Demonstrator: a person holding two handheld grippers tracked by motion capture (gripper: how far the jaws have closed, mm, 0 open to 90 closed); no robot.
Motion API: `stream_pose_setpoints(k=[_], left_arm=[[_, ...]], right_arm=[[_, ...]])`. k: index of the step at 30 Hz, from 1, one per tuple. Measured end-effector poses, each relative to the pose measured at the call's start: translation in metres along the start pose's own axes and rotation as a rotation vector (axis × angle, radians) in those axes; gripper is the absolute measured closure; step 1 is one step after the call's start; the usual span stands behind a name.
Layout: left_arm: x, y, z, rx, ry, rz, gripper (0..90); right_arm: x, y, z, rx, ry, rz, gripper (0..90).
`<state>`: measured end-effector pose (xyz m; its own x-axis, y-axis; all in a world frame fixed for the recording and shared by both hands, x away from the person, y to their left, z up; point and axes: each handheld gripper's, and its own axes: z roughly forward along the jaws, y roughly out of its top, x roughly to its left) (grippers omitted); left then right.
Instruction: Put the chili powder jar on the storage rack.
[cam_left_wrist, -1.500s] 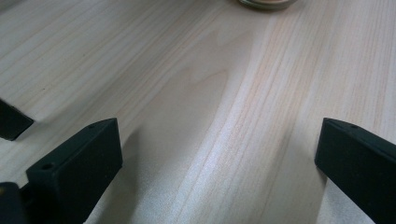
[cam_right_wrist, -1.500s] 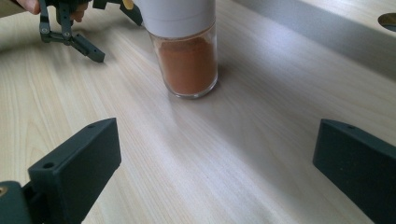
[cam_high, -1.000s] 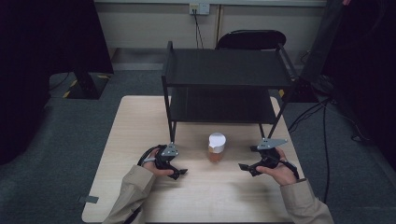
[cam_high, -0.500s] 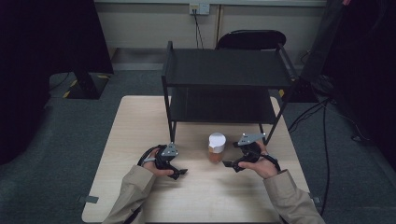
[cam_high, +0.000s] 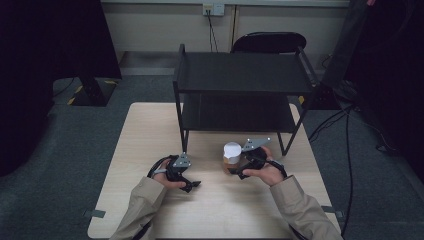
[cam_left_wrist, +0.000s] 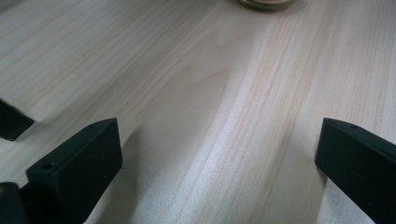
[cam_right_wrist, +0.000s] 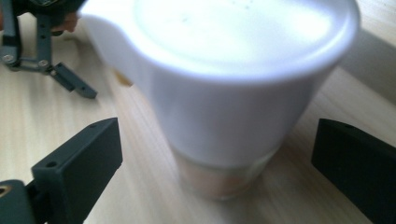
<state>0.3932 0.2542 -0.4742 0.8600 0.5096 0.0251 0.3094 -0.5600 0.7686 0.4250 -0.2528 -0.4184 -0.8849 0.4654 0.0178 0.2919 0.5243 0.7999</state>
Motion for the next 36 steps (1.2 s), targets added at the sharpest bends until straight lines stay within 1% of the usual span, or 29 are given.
stream_pose_setpoints(k=[2,5,7,12,13,14,17,20,28,32,36], left_arm=[[0.0,0.0,0.0,0.0,0.0,0.0,0.0],[0.0,0.0,0.0,0.0,0.0,0.0,0.0],[0.0,0.0,0.0,0.0,0.0,0.0,0.0],[0.0,0.0,0.0,0.001,-0.001,0.0,0.0],[0.0,0.0,0.0,0.001,-0.001,0.0,0.0],[0.0,0.0,0.0,0.0,-0.001,0.0,0.0],[0.0,0.0,0.0,0.0,-0.001,0.0,0.0],[0.0,0.0,0.0,0.0,-0.001,0.0,0.0],[0.0,0.0,0.0,0.0,-0.001,0.001,0.0],[0.0,0.0,0.0,-0.001,-0.001,0.001,0.0],[0.0,-0.001,0.0,-0.003,-0.002,0.0,0.0]], right_arm=[[0.0,0.002,0.004,0.003,-0.005,-0.001,2.7],[0.0,0.003,0.009,0.0,-0.002,-0.016,6.4],[-0.001,0.005,0.011,0.0,0.005,-0.027,10.4],[-0.001,0.005,0.013,-0.021,0.004,-0.038,18.1],[-0.002,0.006,0.014,-0.023,0.008,-0.039,20.9],[-0.002,0.006,0.014,-0.023,0.013,-0.044,21.6],[-0.001,0.007,0.015,-0.022,0.005,-0.06,25.2],[-0.002,0.005,0.015,-0.035,0.003,-0.058,29.5],[0.0,0.004,0.014,-0.04,-0.004,-0.049,30.0],[0.002,0.004,0.014,-0.042,-0.013,-0.064,30.5],[0.002,0.004,0.014,-0.044,-0.012,-0.064,30.5]])
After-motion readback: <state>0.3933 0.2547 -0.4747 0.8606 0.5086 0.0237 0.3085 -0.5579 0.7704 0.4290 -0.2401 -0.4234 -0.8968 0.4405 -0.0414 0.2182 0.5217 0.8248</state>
